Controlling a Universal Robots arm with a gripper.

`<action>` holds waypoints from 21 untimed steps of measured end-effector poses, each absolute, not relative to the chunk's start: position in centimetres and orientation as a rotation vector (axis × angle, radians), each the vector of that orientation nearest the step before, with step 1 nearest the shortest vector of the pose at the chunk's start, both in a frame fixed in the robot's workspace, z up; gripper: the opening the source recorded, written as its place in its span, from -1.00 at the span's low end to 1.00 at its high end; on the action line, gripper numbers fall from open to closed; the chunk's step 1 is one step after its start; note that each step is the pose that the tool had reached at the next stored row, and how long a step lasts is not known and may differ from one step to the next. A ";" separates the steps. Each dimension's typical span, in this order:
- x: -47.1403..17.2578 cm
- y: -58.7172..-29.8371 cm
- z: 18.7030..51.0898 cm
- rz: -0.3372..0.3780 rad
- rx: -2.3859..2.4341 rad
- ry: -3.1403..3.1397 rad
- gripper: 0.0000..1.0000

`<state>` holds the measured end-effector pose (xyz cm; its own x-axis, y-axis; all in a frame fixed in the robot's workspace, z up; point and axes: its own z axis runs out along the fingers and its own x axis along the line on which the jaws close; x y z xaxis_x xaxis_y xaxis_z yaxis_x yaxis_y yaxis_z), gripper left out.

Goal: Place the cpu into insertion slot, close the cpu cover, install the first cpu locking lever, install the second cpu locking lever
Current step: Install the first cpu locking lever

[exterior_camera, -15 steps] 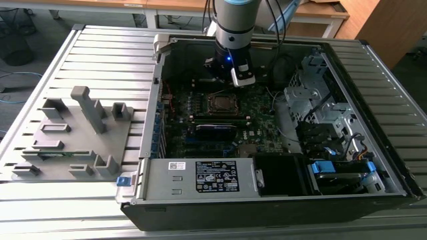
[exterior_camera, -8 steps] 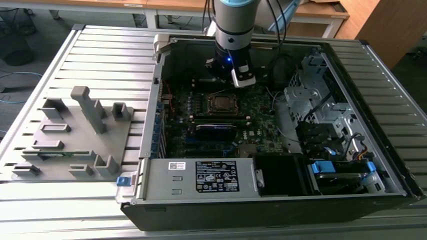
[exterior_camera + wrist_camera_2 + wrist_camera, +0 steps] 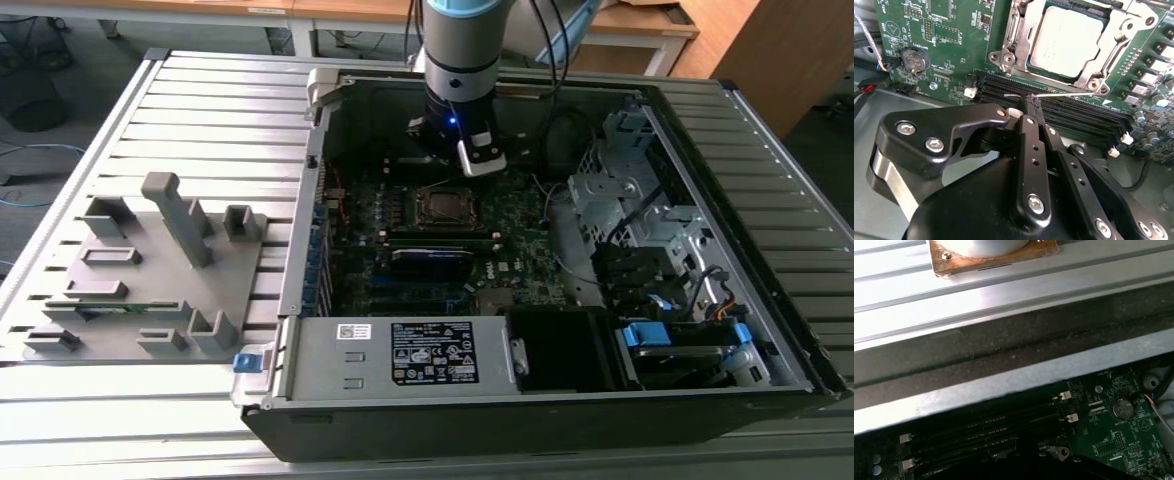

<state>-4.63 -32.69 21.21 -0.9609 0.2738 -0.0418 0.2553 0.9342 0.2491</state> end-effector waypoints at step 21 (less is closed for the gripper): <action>-5.1 -33.0 21.0 0.386 0.511 2.953 -0.79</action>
